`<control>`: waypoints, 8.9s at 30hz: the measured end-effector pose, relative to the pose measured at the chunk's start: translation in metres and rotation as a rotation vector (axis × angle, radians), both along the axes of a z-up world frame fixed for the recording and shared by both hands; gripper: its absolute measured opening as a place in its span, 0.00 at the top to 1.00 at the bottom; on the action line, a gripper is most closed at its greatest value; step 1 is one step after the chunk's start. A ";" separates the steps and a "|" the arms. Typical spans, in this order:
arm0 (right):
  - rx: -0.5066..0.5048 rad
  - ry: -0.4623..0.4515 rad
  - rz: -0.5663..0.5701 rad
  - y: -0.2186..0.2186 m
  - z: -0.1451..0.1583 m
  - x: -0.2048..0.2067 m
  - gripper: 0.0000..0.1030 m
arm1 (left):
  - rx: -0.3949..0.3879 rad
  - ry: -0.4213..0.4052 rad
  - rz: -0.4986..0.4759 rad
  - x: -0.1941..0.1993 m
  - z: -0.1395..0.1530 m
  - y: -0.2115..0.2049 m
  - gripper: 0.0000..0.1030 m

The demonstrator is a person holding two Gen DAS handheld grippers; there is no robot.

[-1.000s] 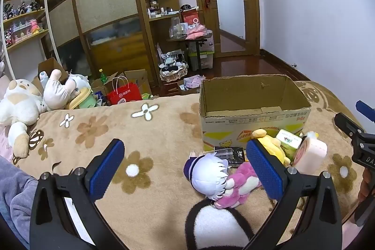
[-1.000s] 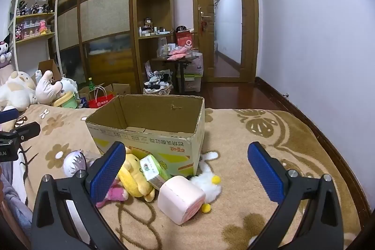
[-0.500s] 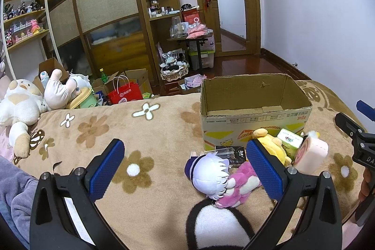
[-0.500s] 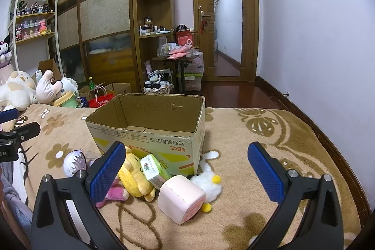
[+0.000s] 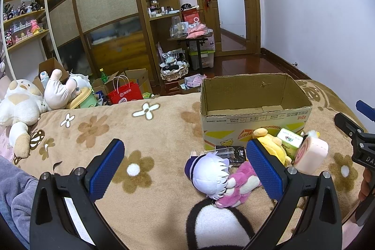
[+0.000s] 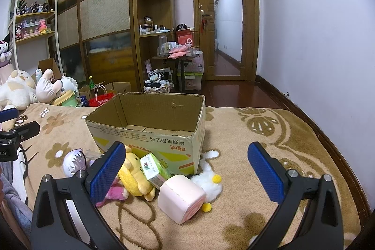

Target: Organize soft objects

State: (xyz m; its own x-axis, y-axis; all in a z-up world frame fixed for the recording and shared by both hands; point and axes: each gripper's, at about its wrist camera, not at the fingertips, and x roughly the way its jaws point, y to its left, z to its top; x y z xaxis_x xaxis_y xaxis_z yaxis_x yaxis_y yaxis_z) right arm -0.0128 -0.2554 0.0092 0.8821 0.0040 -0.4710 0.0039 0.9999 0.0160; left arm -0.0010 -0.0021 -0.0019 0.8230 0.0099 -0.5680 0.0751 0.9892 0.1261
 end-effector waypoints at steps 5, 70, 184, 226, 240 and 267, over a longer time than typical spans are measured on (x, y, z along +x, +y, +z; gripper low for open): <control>0.000 0.000 -0.002 0.000 0.000 0.000 0.00 | 0.002 -0.001 0.001 0.000 0.000 -0.001 0.01; 0.034 0.039 -0.015 -0.001 -0.020 0.004 0.00 | -0.002 0.154 -0.034 0.038 -0.026 -0.005 0.01; 0.037 -0.151 0.072 0.011 0.058 0.075 0.57 | -0.109 -0.101 -0.248 0.097 0.032 -0.042 0.47; 0.182 0.020 0.115 -0.006 -0.025 0.102 0.10 | -0.140 0.150 -0.166 0.136 -0.037 -0.029 0.11; 0.165 -0.004 0.074 -0.013 0.002 0.043 0.00 | -0.097 0.132 -0.143 0.076 -0.015 -0.018 0.03; 0.166 0.078 0.008 -0.023 -0.002 -0.001 0.00 | -0.002 0.228 -0.134 0.025 -0.022 -0.009 0.03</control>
